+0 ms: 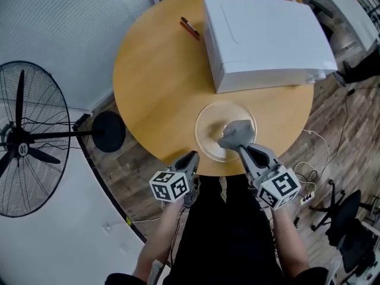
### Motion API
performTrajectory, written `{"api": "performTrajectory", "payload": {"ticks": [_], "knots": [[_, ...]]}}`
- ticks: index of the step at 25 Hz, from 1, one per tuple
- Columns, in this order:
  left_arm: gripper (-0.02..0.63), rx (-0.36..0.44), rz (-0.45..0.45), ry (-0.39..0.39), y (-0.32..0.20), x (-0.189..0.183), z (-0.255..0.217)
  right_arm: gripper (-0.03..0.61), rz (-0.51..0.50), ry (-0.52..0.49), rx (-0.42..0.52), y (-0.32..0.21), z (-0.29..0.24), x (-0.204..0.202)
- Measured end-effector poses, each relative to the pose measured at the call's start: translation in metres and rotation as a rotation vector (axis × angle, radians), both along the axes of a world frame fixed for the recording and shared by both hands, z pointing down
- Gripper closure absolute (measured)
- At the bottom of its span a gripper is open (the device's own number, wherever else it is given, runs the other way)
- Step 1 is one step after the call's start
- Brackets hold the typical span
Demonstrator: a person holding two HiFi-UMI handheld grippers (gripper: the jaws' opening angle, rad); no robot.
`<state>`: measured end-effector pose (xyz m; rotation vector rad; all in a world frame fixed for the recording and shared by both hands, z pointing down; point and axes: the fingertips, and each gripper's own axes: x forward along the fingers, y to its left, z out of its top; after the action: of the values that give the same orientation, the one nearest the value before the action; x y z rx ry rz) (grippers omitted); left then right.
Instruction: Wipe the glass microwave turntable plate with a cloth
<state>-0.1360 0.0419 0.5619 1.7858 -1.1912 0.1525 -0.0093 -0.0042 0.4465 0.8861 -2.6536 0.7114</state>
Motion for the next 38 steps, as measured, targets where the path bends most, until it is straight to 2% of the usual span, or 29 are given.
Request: {"api": "performTrajectory", "payload": {"ticks": [6, 13, 18, 22, 32, 38], "knots": [[0.568, -0.117, -0.061, 0.066, 0.006, 0.007, 0.039, 0.557, 0.000, 0.024, -0.048, -0.003, 0.024, 0.007], [0.504, -0.166, -0.117, 0.192, 0.007, 0.014, 0.060, 0.557, 0.012, 0.036, -0.081, -0.004, 0.039, 0.013], [0.486, -0.204, -0.151, 0.233, 0.005, 0.018, 0.070, 0.557, 0.001, 0.039, -0.097, -0.001, 0.043, 0.013], [0.486, -0.243, -0.193, 0.282, 0.004, 0.022, 0.076, 0.557, 0.000, 0.042, -0.110, 0.001, 0.047, 0.012], [0.491, -0.273, -0.218, 0.331, -0.004, 0.024, 0.082, 0.557, 0.001, 0.058, -0.112, -0.002, 0.053, 0.014], [0.550, -0.288, -0.255, 0.322, -0.004, 0.019, 0.086, 0.557, -0.028, 0.117, -0.098, -0.003, 0.062, 0.014]]}}
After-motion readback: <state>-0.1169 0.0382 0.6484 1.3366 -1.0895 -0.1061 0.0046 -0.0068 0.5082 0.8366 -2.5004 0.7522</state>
